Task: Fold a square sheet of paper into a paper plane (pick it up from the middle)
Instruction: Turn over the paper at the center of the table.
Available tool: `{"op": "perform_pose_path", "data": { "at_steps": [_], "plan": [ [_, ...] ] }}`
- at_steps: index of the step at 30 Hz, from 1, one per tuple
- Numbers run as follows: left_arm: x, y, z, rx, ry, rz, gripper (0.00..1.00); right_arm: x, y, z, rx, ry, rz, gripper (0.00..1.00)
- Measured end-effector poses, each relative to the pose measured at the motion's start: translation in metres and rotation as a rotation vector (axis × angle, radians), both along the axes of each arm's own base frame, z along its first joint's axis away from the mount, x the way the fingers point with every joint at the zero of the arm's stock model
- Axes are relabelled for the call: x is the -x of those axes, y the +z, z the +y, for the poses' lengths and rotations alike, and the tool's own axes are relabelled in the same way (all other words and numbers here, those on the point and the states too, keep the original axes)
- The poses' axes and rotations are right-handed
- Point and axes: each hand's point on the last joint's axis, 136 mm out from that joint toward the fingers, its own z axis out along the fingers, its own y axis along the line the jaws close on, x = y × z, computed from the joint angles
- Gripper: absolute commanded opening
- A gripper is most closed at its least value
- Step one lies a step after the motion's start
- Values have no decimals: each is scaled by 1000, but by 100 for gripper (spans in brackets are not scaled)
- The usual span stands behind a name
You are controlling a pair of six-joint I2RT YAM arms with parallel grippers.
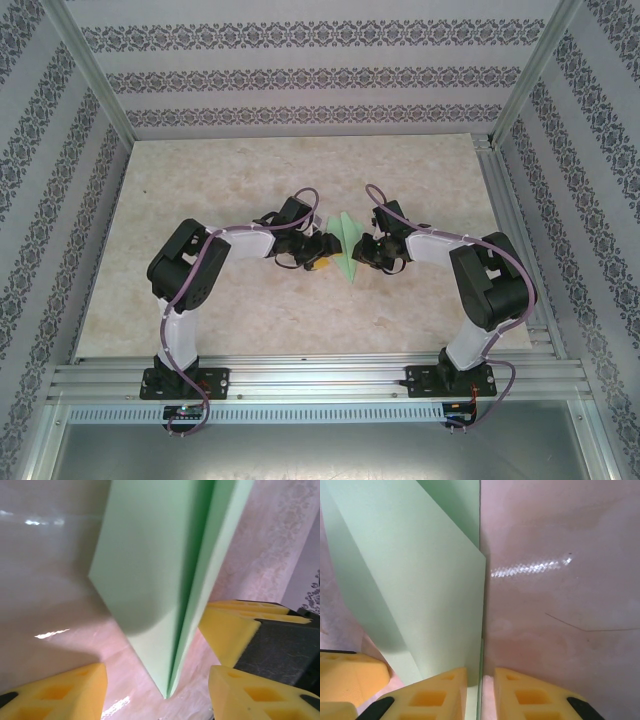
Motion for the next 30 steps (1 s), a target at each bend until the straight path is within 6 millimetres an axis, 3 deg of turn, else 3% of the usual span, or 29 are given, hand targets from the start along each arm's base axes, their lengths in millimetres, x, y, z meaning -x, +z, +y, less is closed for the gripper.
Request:
{"op": "perform_pose_path", "data": {
  "at_steps": [15, 30],
  "plan": [
    [-2, -1, 0, -1, 28, 19, 53, 0, -1, -2, -18, -6, 4, 20],
    [-3, -4, -28, 56, -6, 28, 30, 0, -2, -4, -56, -20, -7, 18]
  ]
}}
